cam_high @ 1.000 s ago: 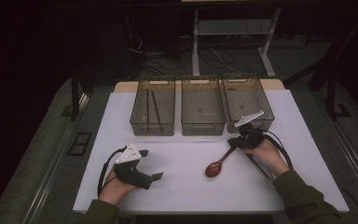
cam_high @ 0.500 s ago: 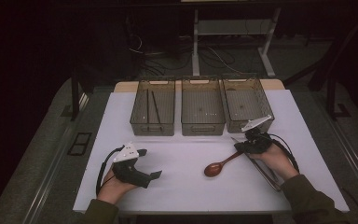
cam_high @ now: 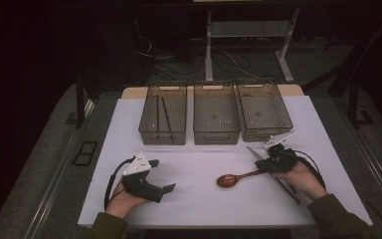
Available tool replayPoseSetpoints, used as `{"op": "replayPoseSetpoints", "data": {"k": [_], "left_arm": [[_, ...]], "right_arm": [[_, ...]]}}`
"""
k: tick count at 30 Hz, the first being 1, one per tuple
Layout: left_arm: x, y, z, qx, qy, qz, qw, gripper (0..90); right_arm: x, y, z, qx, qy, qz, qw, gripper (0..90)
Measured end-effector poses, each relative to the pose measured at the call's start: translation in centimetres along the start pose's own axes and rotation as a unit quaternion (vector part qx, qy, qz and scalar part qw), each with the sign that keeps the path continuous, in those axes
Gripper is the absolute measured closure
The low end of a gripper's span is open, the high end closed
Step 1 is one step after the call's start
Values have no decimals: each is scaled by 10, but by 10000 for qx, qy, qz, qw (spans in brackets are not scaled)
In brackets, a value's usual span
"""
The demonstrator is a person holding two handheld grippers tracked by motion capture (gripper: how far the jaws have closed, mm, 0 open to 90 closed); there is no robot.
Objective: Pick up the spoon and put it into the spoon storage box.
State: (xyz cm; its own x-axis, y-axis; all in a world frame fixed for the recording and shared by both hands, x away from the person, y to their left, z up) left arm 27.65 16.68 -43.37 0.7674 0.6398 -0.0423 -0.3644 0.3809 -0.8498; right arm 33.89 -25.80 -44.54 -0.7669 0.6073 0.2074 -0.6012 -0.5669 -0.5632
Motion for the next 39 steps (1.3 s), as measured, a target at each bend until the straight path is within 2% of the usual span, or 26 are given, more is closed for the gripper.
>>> {"op": "replayPoseSetpoints", "data": {"k": [7, 11, 12, 18, 21, 24, 29, 39], "left_arm": [[0, 1, -1, 72, 25, -24, 10000, 0], [2, 2, -1, 75, 24, 36, 10000, 0], [3, 3, -2, 97, 19, 39, 9999, 0], [4, 3, -3, 100, 20, 92, 9999, 0], [5, 4, -3, 108, 25, 103, 9999, 0], [5, 4, -3, 100, 19, 119, 9999, 0], [5, 4, -3, 85, 8, 97, 9999, 0], [5, 4, -3, 87, 24, 93, 9999, 0]], "right_arm": [[5, 9, 8, -40, -67, 26, 10000, 889], [5, 10, 11, -126, -63, 32, 9999, 886], [5, 10, 12, -183, -105, 0, 9998, 855], [12, 2, 14, -648, -639, -70, 9958, 702], [19, -3, 12, -771, -896, -37, 9930, 624], [26, -6, 7, -833, -1030, 29, 9912, 563], [39, -13, -6, -758, -1142, 213, 9903, 494], [56, -24, -29, -554, -1236, 532, 9893, 454]]}}
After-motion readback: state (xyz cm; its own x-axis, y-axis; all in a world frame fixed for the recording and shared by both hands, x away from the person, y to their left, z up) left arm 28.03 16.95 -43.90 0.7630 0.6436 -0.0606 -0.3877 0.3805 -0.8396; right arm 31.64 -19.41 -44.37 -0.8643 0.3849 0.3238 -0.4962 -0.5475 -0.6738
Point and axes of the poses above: each handheld gripper's, and its own axes: z roughly backward along the jaws, y roughly out of its underside, x roughly to its left, the point moved 1 cm from there along -z, roughly forward along the jaws, and after that the axes turned 6 degrees about -y, right-handed, at the moved point
